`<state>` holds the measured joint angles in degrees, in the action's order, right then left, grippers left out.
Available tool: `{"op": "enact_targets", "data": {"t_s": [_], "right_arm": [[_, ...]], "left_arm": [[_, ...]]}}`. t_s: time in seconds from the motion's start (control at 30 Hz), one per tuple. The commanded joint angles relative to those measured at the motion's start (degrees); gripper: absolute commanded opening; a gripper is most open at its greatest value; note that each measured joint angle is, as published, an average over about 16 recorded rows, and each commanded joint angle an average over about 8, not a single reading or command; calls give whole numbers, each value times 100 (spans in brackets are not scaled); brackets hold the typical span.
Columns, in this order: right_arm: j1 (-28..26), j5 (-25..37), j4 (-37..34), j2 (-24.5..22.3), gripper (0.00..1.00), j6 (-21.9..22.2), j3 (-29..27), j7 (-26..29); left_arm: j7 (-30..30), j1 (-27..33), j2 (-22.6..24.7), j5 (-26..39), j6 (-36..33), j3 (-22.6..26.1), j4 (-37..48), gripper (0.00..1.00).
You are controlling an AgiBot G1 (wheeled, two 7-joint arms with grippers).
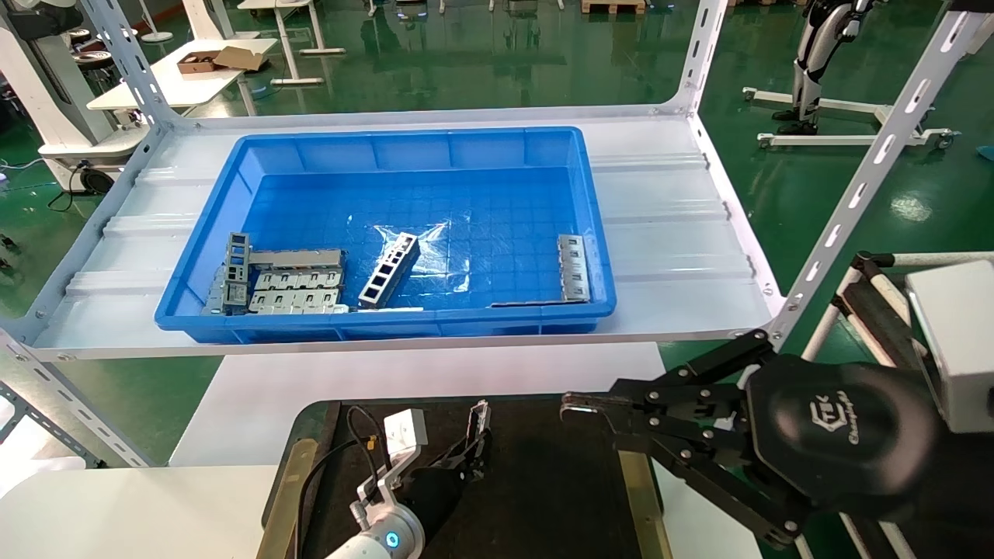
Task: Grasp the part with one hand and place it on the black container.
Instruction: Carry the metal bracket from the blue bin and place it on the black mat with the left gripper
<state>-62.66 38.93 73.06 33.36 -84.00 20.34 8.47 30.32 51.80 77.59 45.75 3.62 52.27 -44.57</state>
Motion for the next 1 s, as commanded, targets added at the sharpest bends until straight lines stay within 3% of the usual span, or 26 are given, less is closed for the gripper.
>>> {"op": "enact_targets", "data": {"t_s": [0.03,0.23,0.3,0.47,0.5,0.53,0.6,1.0], "right_arm": [[0,0,0,0,0,0,0,0],[0,0,0,0,2,0,1,0],[0,-1,0,0,23,0,1,0],[0,-1,0,-1,85,1,1,-1],[0,-1,0,-1,96,1,1,-1],[0,-1,0,-1,100,1,2,-1],[0,-1,0,-1,100,1,2,-1],[-1,-2,0,-1,100,1,3,-1]], "left_arm": [[21,9,6,1,6,36,28,0],[82,-23,14,57,65,107,92,0],[113,-34,17,71,88,132,108,7],[210,-48,22,90,140,207,137,68],[232,-48,22,94,150,225,140,80],[253,-48,23,97,160,242,141,92],[296,-48,23,104,179,276,139,100],[500,-6,-14,217,206,452,47,100]]}}
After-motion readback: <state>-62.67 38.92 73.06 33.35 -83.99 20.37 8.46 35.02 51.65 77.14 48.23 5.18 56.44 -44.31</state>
